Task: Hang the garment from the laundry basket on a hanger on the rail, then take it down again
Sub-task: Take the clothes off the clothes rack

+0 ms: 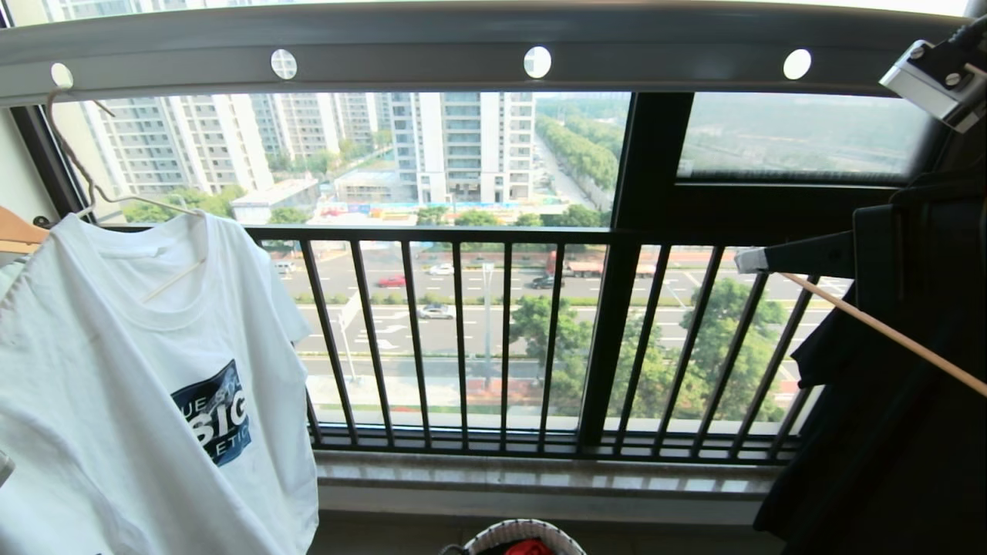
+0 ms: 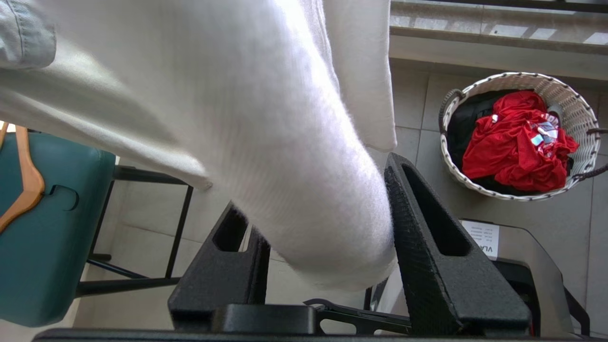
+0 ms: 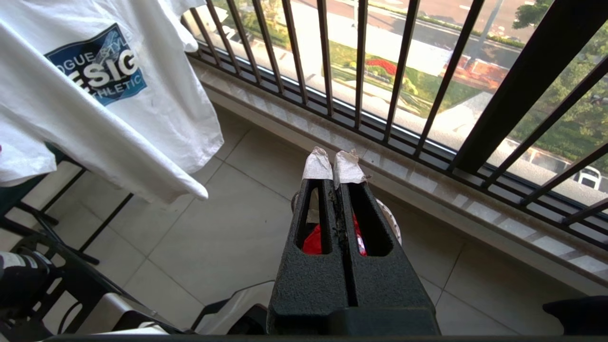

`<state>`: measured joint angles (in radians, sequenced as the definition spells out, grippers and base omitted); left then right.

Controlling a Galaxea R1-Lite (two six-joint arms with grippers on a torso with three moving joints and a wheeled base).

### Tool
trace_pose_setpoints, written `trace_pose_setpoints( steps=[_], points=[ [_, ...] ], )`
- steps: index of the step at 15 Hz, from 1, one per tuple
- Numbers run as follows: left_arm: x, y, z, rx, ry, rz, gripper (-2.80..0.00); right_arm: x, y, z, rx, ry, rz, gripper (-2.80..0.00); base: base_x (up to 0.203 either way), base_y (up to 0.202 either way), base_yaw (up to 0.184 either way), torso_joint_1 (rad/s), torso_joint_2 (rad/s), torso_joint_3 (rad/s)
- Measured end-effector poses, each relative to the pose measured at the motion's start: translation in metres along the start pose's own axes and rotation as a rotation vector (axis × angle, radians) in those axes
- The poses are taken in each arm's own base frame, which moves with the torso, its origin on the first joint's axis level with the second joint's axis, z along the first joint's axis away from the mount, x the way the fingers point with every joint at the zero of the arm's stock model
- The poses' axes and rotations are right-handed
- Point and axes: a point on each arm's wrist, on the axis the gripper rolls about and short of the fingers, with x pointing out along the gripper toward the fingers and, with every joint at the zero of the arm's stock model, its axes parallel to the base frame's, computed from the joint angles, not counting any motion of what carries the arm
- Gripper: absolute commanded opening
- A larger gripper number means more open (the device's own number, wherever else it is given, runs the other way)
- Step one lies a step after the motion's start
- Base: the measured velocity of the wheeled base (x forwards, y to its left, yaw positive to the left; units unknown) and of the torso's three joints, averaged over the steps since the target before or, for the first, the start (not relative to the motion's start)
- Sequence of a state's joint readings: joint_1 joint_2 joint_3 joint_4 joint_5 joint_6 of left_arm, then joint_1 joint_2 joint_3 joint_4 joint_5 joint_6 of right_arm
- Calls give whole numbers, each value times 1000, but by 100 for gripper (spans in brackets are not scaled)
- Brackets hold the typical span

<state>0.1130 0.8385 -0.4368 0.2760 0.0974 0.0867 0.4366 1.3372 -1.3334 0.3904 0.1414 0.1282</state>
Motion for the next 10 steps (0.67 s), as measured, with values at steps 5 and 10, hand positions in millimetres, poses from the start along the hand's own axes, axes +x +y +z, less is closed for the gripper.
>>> trace_pose_setpoints(
  steps=[5,10],
  points=[
    [0,0,-6,3,14,39,-280,1,0,0,-1,3,0,-280,0,0,0,0,0,0],
    [2,-1,-23,9,43,45,-280,1,0,-1,-2,6,-1,-280,0,0,0,0,0,0]
  ],
)
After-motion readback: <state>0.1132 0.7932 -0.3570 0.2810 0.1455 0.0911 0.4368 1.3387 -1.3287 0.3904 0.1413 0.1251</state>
